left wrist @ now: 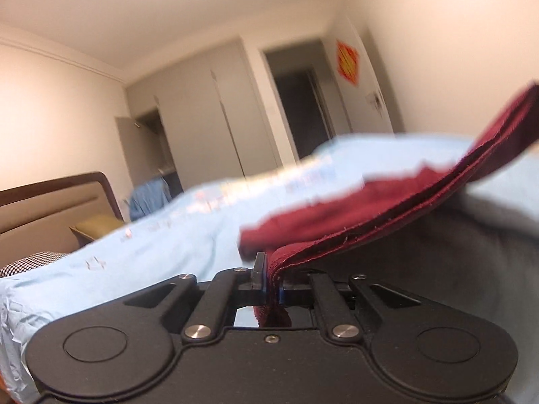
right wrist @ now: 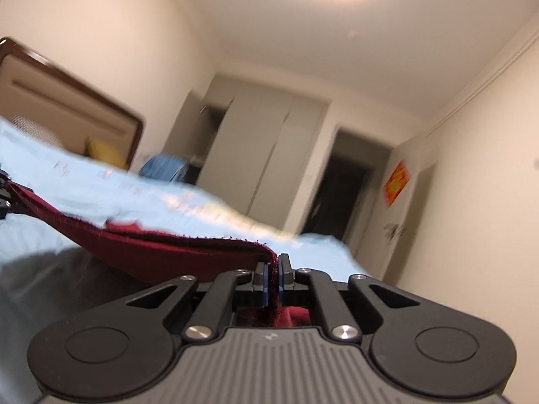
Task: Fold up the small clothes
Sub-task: 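Carry the hem over the body toward the collar and open the right gripper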
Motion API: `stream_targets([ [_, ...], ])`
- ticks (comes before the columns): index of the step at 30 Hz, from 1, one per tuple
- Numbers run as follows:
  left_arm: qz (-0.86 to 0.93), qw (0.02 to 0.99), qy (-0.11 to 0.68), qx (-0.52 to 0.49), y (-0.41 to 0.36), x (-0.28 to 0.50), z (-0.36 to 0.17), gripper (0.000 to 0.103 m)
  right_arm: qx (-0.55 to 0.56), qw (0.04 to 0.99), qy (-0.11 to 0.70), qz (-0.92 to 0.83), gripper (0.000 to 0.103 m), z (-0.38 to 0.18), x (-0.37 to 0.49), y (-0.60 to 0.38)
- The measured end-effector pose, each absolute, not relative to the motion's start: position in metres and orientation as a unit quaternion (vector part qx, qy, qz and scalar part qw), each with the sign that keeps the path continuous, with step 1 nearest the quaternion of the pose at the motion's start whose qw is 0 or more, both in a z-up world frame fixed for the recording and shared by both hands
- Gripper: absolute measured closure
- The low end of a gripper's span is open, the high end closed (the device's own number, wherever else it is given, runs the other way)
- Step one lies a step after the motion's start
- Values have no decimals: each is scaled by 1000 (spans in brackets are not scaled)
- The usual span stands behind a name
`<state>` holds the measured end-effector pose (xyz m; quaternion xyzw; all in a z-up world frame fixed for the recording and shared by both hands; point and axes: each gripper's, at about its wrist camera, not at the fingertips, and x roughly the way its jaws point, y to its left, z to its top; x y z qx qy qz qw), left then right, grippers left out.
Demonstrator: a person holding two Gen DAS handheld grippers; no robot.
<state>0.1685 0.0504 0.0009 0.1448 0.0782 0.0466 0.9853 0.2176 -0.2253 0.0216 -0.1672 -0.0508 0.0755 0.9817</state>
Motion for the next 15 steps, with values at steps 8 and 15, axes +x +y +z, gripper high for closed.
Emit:
stream_targets([
  [8, 47, 991, -47, 120, 47, 123, 64, 98, -130, 977, -165, 42, 97, 54, 178, -233],
  [15, 6, 993, -51, 104, 48, 85, 96, 98, -128, 971, -198, 48, 97, 66, 134, -246],
])
